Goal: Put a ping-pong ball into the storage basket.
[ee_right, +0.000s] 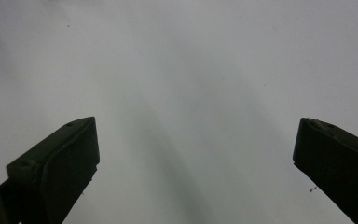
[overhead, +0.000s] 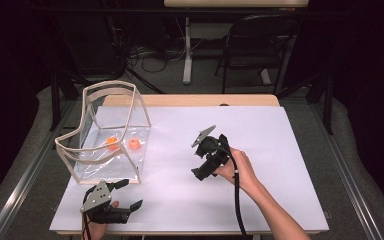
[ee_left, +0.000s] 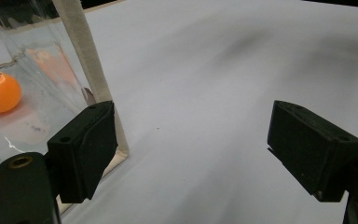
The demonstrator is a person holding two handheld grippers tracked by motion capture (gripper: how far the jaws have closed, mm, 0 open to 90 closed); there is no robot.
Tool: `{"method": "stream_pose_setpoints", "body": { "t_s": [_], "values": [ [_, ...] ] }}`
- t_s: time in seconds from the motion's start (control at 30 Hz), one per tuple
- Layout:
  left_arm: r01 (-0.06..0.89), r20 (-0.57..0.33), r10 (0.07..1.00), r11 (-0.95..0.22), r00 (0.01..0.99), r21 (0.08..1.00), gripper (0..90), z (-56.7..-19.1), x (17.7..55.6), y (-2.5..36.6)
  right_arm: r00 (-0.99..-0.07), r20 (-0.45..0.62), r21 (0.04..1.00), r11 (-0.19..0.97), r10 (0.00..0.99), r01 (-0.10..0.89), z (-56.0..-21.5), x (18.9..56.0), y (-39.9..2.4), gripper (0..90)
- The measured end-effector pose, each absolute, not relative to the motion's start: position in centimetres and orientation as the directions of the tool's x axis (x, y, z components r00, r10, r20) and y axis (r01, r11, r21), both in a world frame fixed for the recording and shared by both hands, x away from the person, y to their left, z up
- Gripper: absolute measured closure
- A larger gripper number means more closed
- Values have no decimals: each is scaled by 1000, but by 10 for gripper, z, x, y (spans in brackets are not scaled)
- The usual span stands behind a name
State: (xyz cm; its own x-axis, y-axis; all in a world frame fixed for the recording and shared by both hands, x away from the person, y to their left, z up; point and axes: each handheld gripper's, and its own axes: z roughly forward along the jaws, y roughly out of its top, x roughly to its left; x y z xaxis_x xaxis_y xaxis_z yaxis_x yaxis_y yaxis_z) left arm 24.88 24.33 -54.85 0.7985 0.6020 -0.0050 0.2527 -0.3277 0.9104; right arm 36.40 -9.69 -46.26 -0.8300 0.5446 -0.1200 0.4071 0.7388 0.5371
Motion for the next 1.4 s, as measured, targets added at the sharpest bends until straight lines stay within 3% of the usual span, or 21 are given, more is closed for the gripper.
{"method": "stream_pose_setpoints", "body": {
  "t_s": [1.4],
  "values": [
    [254, -3, 610, -326, 792, 911, 160, -549, 249, 243, -719, -11, 637, 559, 695, 531, -524, 326, -182, 13]
  ]
}}
